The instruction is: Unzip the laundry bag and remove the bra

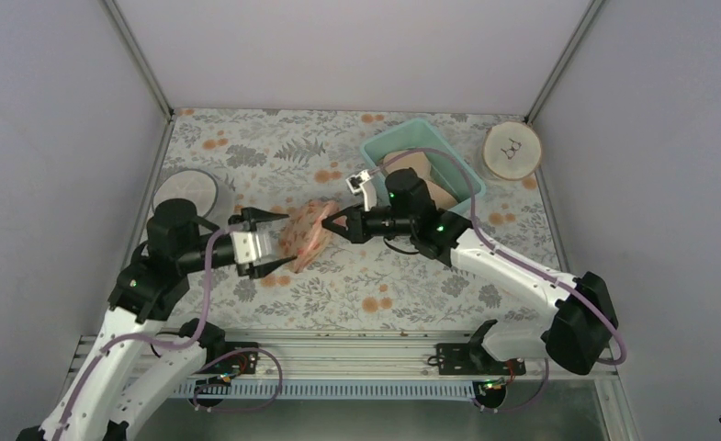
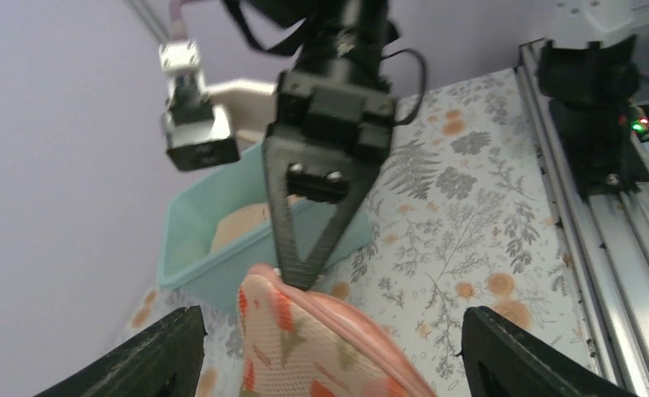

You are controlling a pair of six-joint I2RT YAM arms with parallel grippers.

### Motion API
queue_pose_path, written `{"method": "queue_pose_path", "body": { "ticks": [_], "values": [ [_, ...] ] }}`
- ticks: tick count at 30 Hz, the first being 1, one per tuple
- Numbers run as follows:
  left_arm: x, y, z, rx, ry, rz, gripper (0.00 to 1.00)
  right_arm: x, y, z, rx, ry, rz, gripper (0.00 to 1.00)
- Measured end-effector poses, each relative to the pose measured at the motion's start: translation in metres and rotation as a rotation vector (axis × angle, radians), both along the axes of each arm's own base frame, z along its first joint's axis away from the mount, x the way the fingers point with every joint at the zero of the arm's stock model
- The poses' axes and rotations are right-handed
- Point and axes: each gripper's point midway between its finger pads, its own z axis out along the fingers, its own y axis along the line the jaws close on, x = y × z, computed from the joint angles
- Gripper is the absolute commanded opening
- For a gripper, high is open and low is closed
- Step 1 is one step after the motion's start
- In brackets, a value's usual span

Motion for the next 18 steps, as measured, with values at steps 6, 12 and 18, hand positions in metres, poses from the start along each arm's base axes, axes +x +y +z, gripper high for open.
{"method": "queue_pose_path", "body": {
  "ticks": [6,12,18],
  "values": [
    [0.038,-0.004,-0.022,0.029,0.164,0.125,0.73,-0.015,0.028,0.018,0.021,-0.012,0.014,0.03],
    [0.042,-0.006,-0.031,0.056,0.198,0.148,0.52,-0.022,0.043,0.031,0.048,-0.034,0.017,0.03],
    [0.047,-0.001,-0.038,0.091,0.185,0.18,0.16,-0.024,0.049,0.033,0.05,-0.041,0.027,0.03]
  ]
}}
